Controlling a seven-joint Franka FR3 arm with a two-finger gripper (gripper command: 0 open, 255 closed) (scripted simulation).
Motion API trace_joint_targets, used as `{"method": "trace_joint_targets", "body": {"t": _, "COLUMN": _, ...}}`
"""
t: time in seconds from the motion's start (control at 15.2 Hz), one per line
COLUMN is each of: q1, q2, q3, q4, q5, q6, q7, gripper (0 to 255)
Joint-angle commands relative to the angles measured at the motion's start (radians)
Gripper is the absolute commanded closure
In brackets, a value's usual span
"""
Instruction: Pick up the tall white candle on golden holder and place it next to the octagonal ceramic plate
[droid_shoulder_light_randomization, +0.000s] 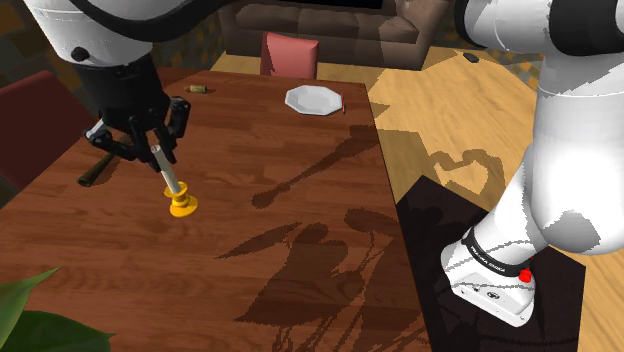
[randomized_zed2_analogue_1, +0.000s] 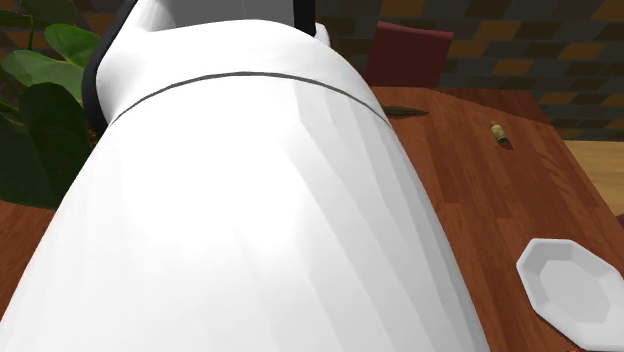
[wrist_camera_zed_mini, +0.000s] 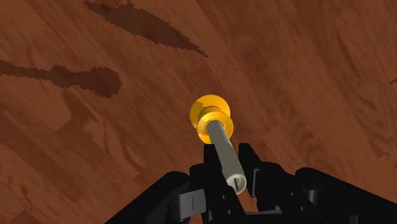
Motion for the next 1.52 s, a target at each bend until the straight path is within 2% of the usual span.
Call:
{"method": "trace_joint_targets", "body": {"t": 0.0, "q1": 0.005, "q2": -0.001, "q3": 0.001, "q4": 0.025, "q5": 0.001, "q6": -0.026, "q7": -0.001, "gripper": 255}}
{"method": "trace_joint_targets", "body": {"t": 0.66, "q1": 0.05, "q2": 0.032, "q3": -0.001, "q4": 0.217, "q5": -0.013, "q6": -0.182, "q7": -0.012, "gripper": 255}}
{"method": "trace_joint_targets", "body": {"t": 1.19, "q1": 0.123, "q2": 0.103, "q3": -0.014, "q4": 0.447, "q5": -0.048, "q6": -0.336, "q7": -0.025, "gripper": 255}}
{"method": "trace_joint_targets", "body": {"t": 1.45, "q1": -0.048, "q2": -0.07, "q3": 0.005, "q4": 0.177, "q5": 0.039, "q6": -0.231, "q7": -0.093, "gripper": 255}}
